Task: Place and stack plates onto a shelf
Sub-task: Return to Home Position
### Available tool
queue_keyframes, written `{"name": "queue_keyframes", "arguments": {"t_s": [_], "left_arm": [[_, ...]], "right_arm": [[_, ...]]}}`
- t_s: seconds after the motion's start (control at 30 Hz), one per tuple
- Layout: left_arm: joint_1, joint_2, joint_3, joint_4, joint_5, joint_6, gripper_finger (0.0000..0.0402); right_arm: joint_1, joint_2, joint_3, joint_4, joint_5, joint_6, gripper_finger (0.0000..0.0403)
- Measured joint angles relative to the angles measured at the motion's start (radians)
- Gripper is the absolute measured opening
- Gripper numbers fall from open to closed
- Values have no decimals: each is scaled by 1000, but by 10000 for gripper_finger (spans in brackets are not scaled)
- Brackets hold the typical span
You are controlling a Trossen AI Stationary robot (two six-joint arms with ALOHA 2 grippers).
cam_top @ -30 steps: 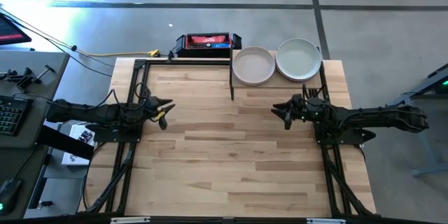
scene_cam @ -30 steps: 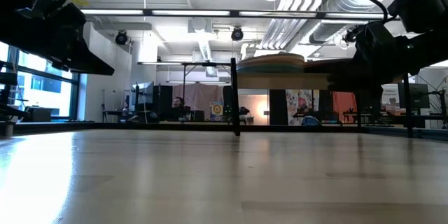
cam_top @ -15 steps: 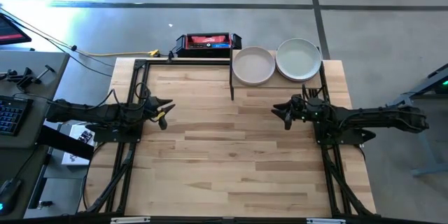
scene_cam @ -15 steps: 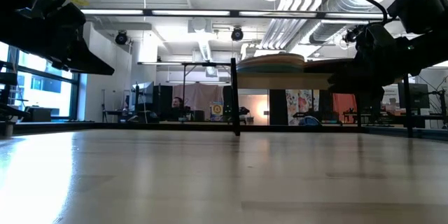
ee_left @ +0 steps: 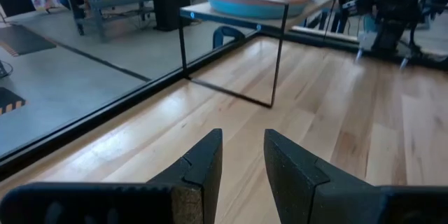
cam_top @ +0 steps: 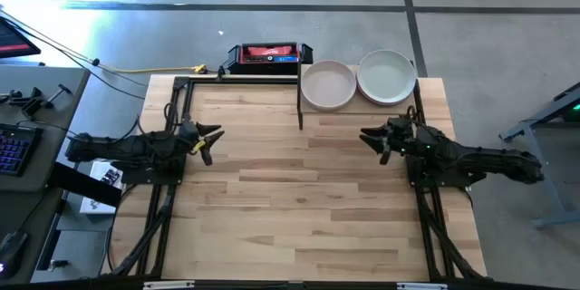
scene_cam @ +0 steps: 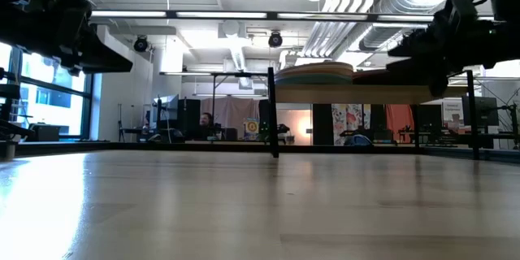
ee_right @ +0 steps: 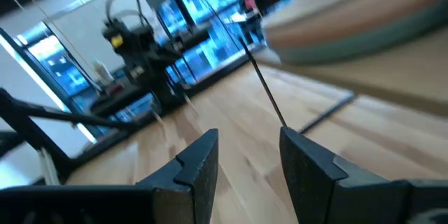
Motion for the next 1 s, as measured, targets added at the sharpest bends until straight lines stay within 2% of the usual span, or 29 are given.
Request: {"name": "queue_keyframes", "arguments": {"t_s": [0.4,1.0], "left_arm": [[0,-65,-9,49,0,0,94],[0,-62,-11,59,0,0,94]], "right_arm": [[0,-235,0,0,0,0,134],[0,-235,-1,-18,0,0,134]]}}
